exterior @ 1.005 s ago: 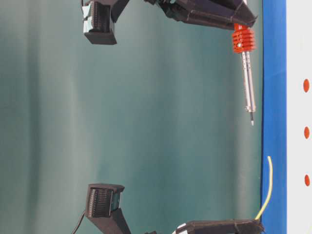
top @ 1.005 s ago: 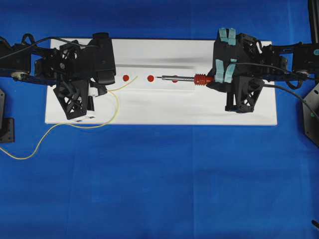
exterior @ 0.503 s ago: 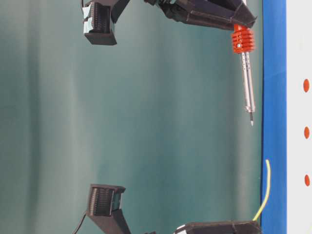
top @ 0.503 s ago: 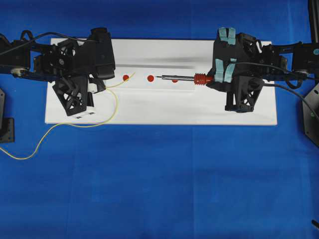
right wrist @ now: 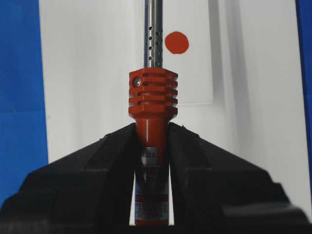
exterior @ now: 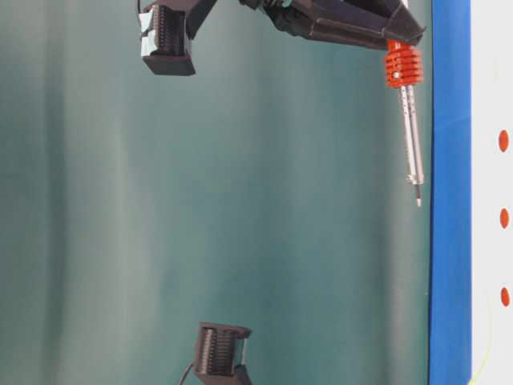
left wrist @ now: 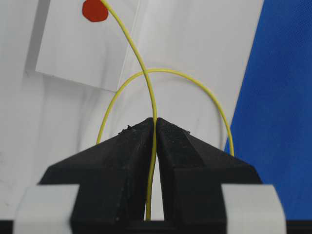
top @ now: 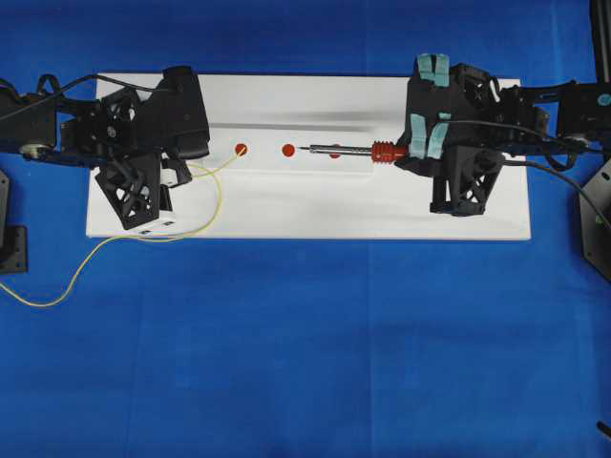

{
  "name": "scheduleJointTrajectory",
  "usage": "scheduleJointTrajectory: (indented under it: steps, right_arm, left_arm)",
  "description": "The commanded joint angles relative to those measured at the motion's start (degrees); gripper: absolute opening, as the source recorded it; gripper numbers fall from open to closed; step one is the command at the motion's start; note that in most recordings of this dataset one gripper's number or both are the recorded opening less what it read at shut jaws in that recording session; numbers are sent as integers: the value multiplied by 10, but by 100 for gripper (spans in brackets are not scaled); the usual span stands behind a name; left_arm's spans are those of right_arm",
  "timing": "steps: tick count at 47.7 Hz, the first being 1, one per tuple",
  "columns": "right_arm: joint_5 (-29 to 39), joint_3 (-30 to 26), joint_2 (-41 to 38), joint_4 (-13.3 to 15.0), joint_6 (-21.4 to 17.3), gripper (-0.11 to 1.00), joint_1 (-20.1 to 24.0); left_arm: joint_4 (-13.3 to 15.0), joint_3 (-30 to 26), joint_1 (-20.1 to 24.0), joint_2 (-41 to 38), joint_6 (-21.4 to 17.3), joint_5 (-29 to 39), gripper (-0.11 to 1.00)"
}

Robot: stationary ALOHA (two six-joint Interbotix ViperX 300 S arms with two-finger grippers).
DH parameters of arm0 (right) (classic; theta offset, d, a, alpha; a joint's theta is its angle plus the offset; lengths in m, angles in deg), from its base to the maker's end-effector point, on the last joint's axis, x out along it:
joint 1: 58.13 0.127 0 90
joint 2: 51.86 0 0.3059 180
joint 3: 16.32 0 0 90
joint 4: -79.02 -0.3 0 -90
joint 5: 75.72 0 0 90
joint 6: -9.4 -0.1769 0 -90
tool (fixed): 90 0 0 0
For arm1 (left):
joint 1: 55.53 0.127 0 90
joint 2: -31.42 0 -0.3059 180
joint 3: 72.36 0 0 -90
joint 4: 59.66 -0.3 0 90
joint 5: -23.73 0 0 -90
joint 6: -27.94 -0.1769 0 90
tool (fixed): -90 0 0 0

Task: Touch the tip of the soldering iron to the tip of the solder at the mark.
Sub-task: 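Lift both tools and carry them up over the red-dot strip, then move the right gripper's iron tip leftward toward the middle red dot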

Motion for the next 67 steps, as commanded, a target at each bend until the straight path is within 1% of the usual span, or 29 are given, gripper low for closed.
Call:
scheduleJointTrajectory:
  steps: [1, 21, 29, 38, 50, 61, 67]
  right_arm:
    - [-4, -12, 4, 0, -1, 6, -2]
    - [-2, -17, -5, 1, -1, 6, -2]
    - [2, -30, -19, 0, -1, 6, -2]
    - [44, -72, -58, 7, 0, 6, -4]
    - [92, -153, -127, 27, 0, 6, -6]
    - [116, -207, -178, 40, 0, 6, -7]
    - [115, -223, -197, 40, 0, 6, -7]
  left_arm:
    - [0, -2, 1, -1, 2, -6, 2]
    - [1, -2, 1, -7, 2, -4, 2]
    - [1, -2, 1, -7, 2, -4, 2]
    - [2, -3, 1, -7, 2, -4, 2]
    - [2, -3, 1, -7, 2, -3, 2]
    - [2, -3, 1, -7, 1, -2, 2]
    - [2, -4, 1, -8, 1, -3, 2]
